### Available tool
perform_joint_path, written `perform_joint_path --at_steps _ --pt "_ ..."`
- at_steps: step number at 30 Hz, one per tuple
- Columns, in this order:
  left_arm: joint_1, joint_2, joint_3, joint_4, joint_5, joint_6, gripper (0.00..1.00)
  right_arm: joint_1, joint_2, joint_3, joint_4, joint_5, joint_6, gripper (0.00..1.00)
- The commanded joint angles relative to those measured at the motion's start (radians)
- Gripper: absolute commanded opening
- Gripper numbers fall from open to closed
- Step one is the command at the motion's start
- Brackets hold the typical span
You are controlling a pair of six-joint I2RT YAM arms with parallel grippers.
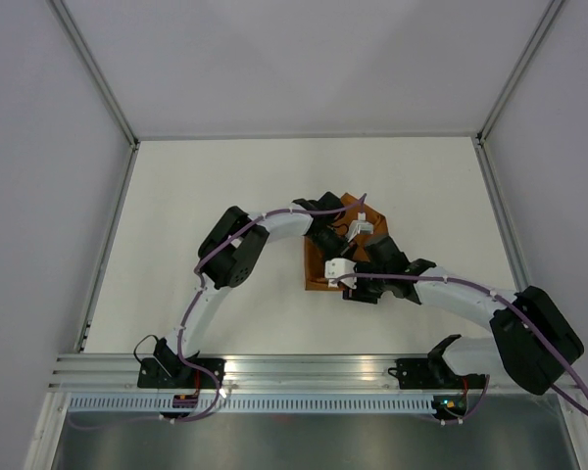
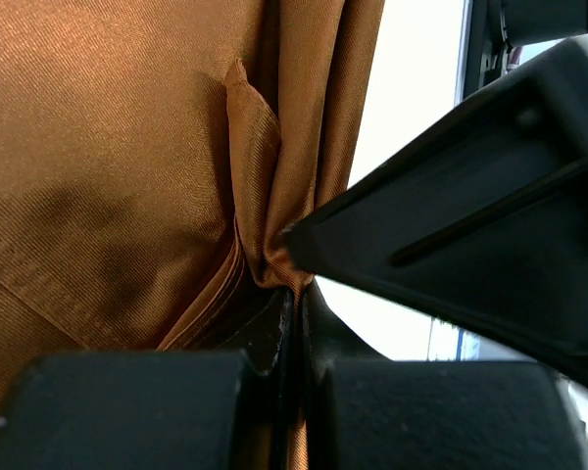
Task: Fold the napkin, place the utensils inside, and roll it up
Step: Roll the napkin at the center of the board.
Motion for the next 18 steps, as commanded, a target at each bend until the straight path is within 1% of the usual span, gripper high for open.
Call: perform_joint_path --at_steps 1,4,7,9,11,16,17,18 --pt "0.0 0.041 0.01 -0.037 -0.051 -0.016 0.02 0.024 0.039 -0.012 0.093 0.056 -0.033 0.58" --pt "0.0 0.044 0.009 -0.04 -0.046 -0.008 0.02 0.028 0.075 -0.018 0.122 0.085 -0.046 0.58" --pt "0.0 0.046 0.005 -0.045 -0.037 -0.002 0.02 0.03 0.076 -0.029 0.145 0.11 -0.055 0.57" --pt "0.0 0.047 0.005 -0.051 -0.035 0.004 0.02 0.031 0.068 -0.032 0.147 0.113 -0.064 0.59" --pt "0.002 0.049 0.007 -0.054 -0.034 0.01 0.02 0.031 0.089 -0.003 0.094 0.101 -0.073 0.59" --pt "0.003 0.047 0.01 -0.065 -0.031 0.02 0.02 0.031 0.164 0.048 -0.005 0.056 -0.096 0.53" --pt "0.007 0.046 0.01 -0.063 -0.031 0.024 0.02 0.033 0.177 0.07 -0.043 0.045 -0.093 0.49" --pt "0.007 0.044 0.01 -0.063 -0.031 0.026 0.02 0.033 0.197 0.08 -0.062 0.038 -0.095 0.49"
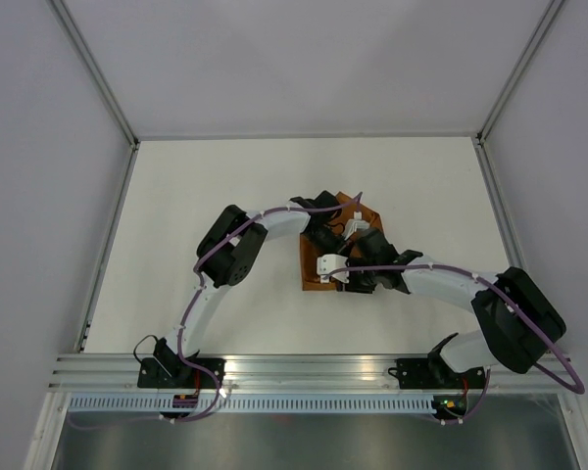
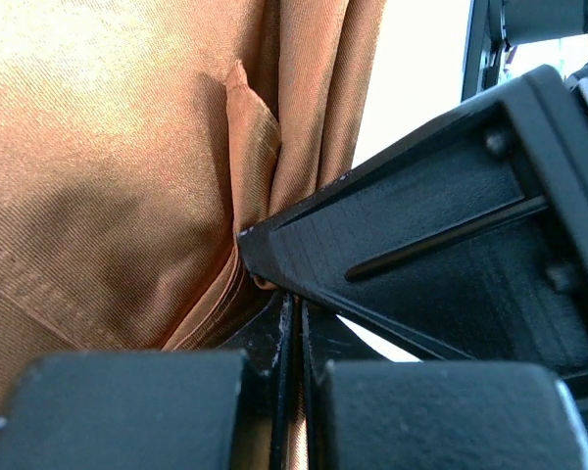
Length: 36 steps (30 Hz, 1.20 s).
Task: Fold the napkin, place the utensils inside, and roll it up
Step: Roll the napkin at the center of the board.
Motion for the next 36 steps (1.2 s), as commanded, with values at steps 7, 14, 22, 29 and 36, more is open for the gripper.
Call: perform_joint_path --at_steps 7,14,22,29,36 --pt "-0.008 0.038 0.015 -0.036 -0.04 0.031 0.11 0.004 0.151 0.081 -0.225 -0.081 -0.043 0.37" --pt "0.004 0.012 0.022 -0.008 0.017 -0.014 0.24 -0.039 0.199 0.133 -0.311 -0.165 -0.043 0.2" --pt "0.02 -0.042 -0.001 0.11 0.033 -0.138 0.24 -0.12 0.266 0.212 -0.421 -0.276 -0.086 0.14" --pt "0.053 -0.12 -0.08 0.281 0.005 -0.291 0.23 -0.194 0.363 0.316 -0.567 -0.377 -0.164 0.14" --pt "0.122 -0.247 -0.221 0.535 -0.039 -0.472 0.22 -0.234 0.453 0.383 -0.661 -0.411 -0.218 0.14"
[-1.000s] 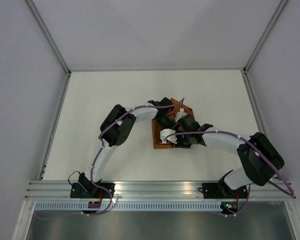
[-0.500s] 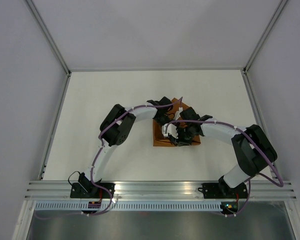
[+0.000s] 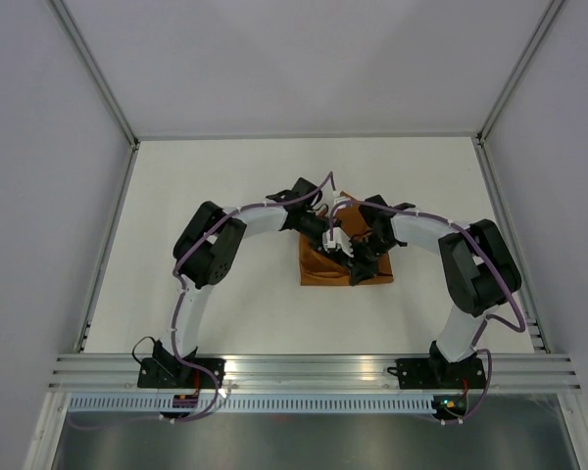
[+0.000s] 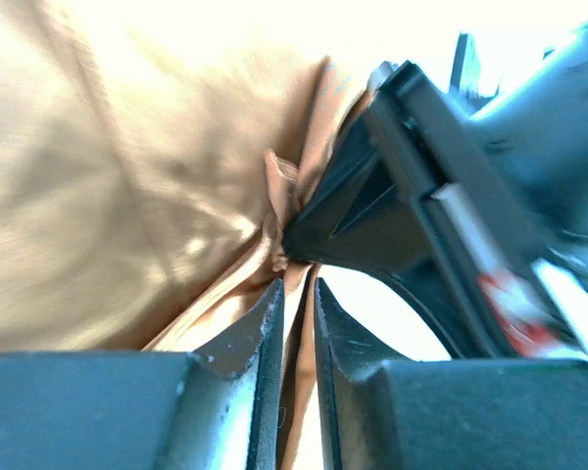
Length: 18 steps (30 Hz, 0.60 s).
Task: Fold the napkin, place the utensils inside, and roll it up
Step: Roll the napkin at the center of the board.
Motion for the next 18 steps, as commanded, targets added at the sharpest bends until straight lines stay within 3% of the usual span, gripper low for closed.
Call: perform_joint_path --at_steps 1,6,10,15,18 --pt "0.046 -0.126 -0.055 0.216 -0.067 -0.153 0.22 -0.011 0.095 -0.009 -0.153 -0.001 -0.075 0.14" --pt "0.084 -0.226 -0.166 0.343 -0.248 -0.212 0.16 -0.034 0.16 0.045 -0.219 -0.025 -0.105 0.14" --pt "0.103 -0.358 -0.341 0.47 -0.485 -0.218 0.11 -0.06 0.206 0.104 -0.283 -0.045 -0.135 0.14" --pt "0.091 -0.565 -0.572 0.637 -0.69 -0.182 0.09 -0.091 0.275 0.157 -0.351 -0.054 -0.161 0.14" --pt "0.049 -0.675 -0.692 0.749 -0.843 -0.12 0.14 -0.108 0.31 0.198 -0.392 -0.062 -0.177 0.14"
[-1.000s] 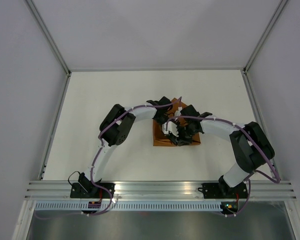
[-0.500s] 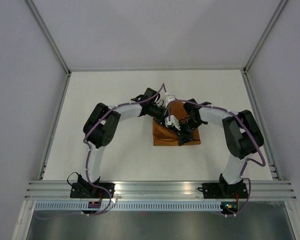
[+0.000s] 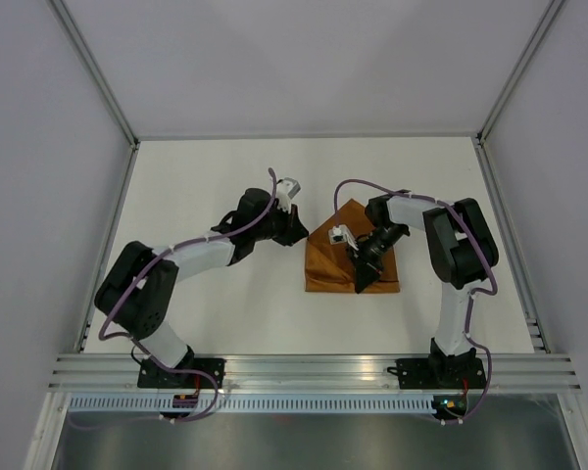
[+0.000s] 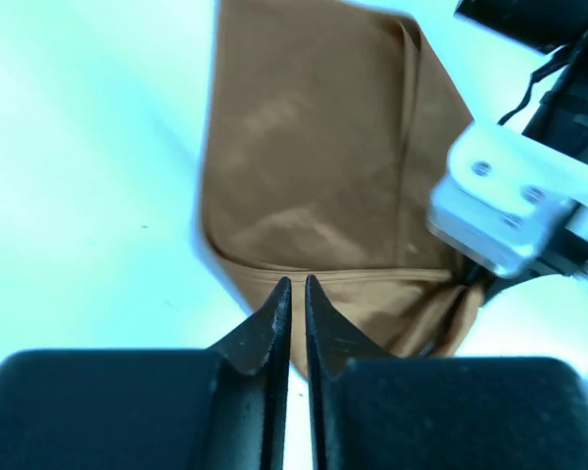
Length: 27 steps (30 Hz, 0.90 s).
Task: Fold the napkin, place the utensils inside, and roll it up
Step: Roll the napkin at the center of the board.
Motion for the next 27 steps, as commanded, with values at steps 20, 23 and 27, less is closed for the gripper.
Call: perform_joint_path --at_steps 20,23,27 --pt "-0.617 -0.12 -0.222 0.263 -0.552 0.693 0.32 -0.051 0.157 0.071 -0.07 0.063 -0.069 0.15" --pt "-0.671 -0.058 -0.198 0.251 -0.575 0.729 0.33 -0.051 0.159 0.071 -0.069 0.061 -0.065 0.15" --pt "-0.703 0.012 -0.172 0.252 -0.56 0.739 0.42 -0.051 0.165 0.074 -0.066 0.063 -0.057 0.15"
